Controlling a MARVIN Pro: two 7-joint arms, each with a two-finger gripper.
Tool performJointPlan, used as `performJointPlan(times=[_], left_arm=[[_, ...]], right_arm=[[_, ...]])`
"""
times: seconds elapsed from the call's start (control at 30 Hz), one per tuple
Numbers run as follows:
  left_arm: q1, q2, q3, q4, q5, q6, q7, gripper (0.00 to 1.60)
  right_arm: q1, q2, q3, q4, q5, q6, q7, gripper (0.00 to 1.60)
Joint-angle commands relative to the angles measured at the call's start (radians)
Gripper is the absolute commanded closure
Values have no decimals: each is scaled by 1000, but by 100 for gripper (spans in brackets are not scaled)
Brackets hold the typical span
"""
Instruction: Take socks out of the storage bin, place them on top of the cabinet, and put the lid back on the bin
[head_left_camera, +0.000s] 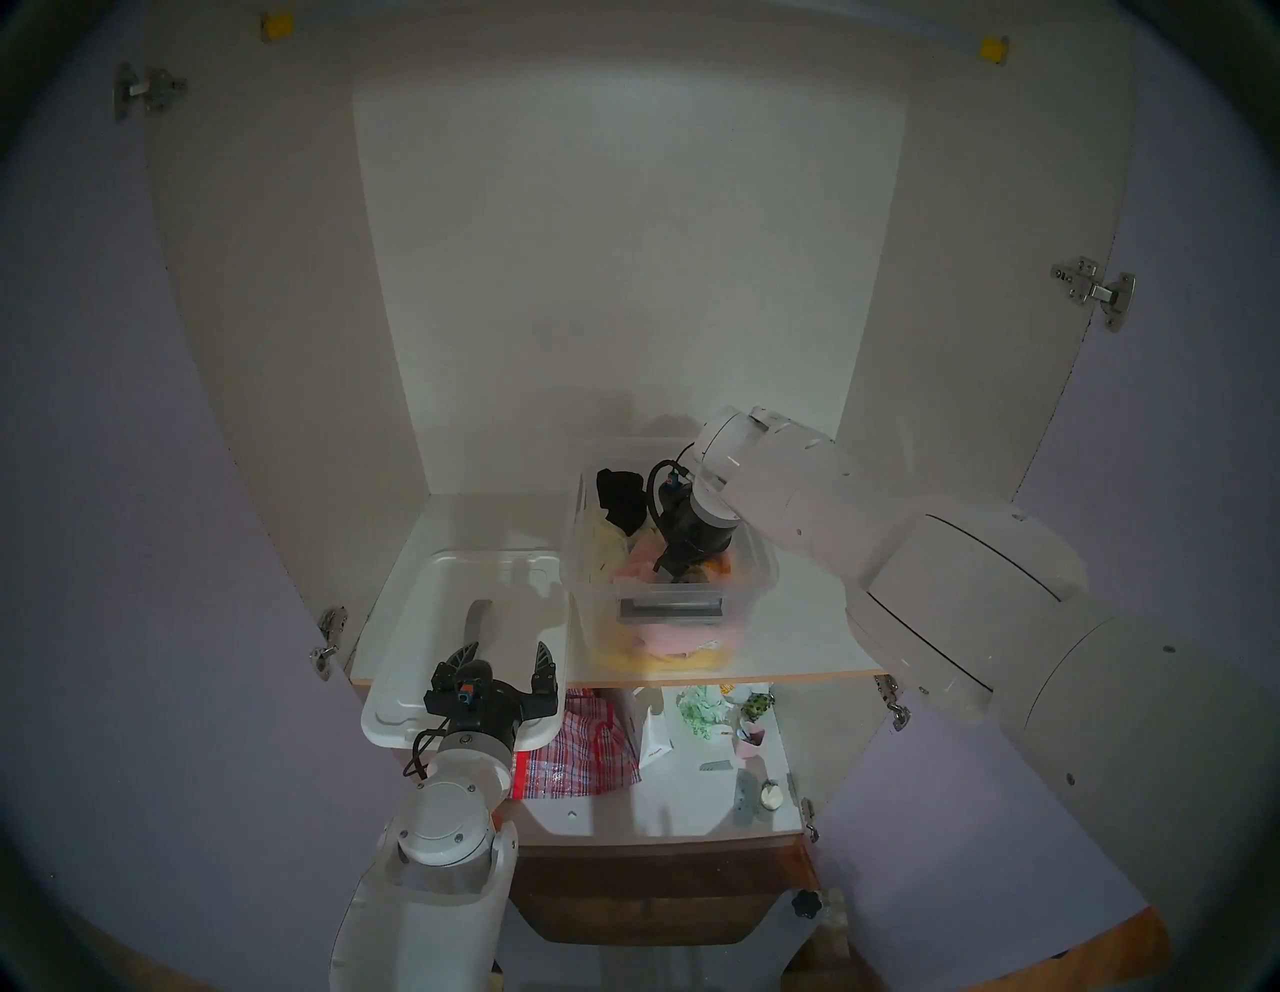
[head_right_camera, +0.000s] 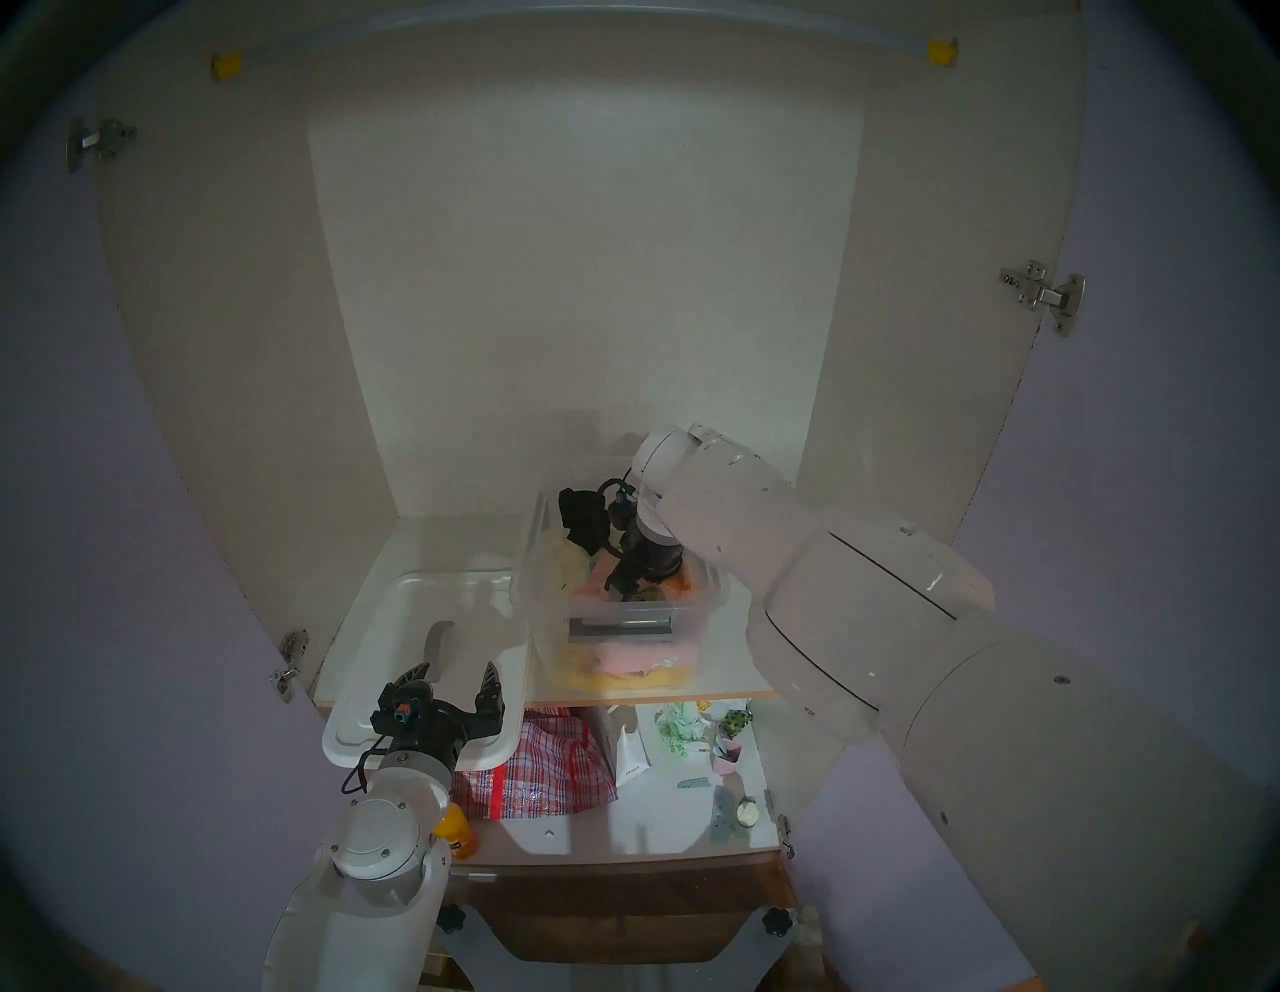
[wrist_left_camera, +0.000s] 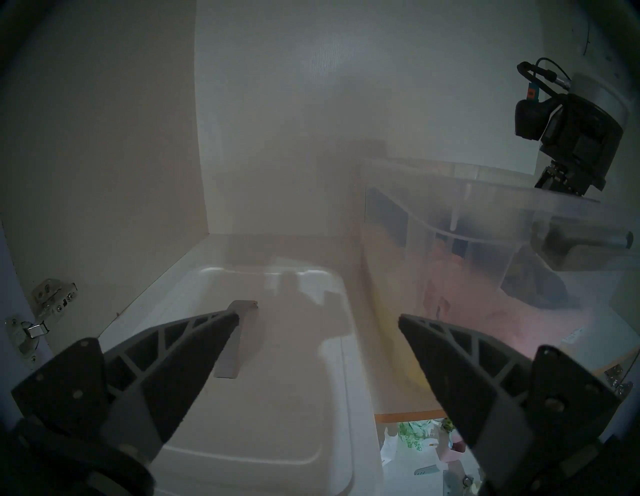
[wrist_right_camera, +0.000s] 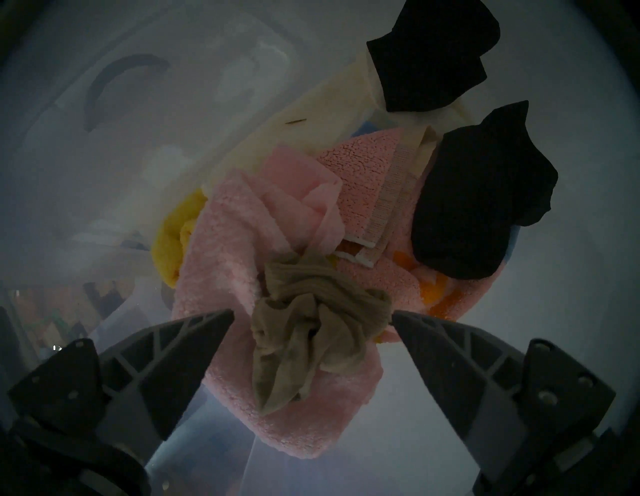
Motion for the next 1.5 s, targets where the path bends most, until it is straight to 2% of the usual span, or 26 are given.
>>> performJointPlan(times=[0.0, 0.5, 0.8, 1.13, 1.37, 1.4, 1.47], left_arm=[[-12, 0, 2, -24, 0, -8, -3, 0], [-15, 0, 3, -15, 0, -7, 1, 0], [-17, 0, 3, -12, 0, -8, 4, 0], [-20, 0, 4, -7, 0, -8, 7, 0], [-21, 0, 5, -4, 0, -8, 9, 0], [-22, 0, 5, -4, 0, -8, 10, 0], [-22, 0, 5, -4, 1, -8, 10, 0]], right_arm=[[12, -6, -2, 1, -1, -27, 12, 0], [-8, -7, -8, 21, -11, -58, 29, 0], [-28, -3, -3, 28, -10, -89, 13, 0], [-16, -14, 17, 28, -4, -108, -19, 0], [-42, -19, 22, 40, -4, -116, -29, 0], [-44, -18, 24, 42, -3, -117, -32, 8], [-46, -17, 26, 44, -3, -121, -35, 81]])
